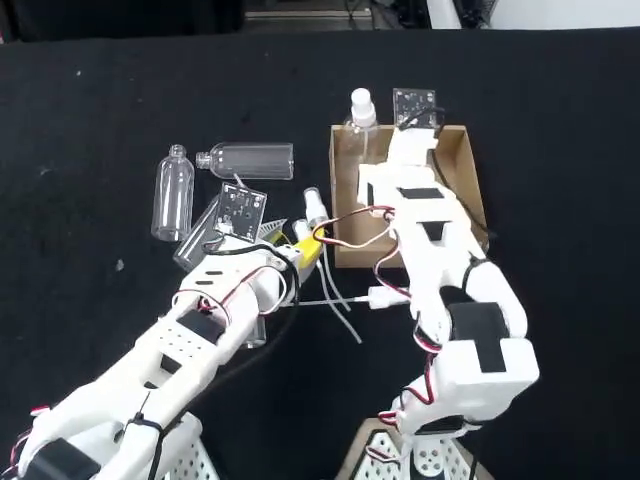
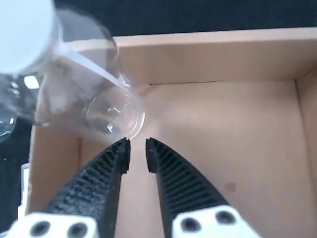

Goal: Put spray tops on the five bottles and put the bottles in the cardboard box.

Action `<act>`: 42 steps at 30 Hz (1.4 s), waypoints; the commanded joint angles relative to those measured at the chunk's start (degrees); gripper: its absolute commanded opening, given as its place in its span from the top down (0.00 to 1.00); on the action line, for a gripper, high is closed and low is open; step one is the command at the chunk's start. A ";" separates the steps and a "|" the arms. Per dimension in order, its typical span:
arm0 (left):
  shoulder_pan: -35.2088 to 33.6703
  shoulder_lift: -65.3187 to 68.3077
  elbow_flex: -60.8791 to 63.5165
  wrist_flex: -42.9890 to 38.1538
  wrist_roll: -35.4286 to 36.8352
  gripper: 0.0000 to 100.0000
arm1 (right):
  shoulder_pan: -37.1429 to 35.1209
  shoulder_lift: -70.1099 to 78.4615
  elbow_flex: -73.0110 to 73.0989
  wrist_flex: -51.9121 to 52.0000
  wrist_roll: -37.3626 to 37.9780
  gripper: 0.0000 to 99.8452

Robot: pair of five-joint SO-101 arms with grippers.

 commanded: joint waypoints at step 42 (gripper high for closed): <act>-0.75 -1.76 -0.31 -1.14 -0.26 0.81 | 17.76 -11.91 -27.12 44.40 13.54 0.84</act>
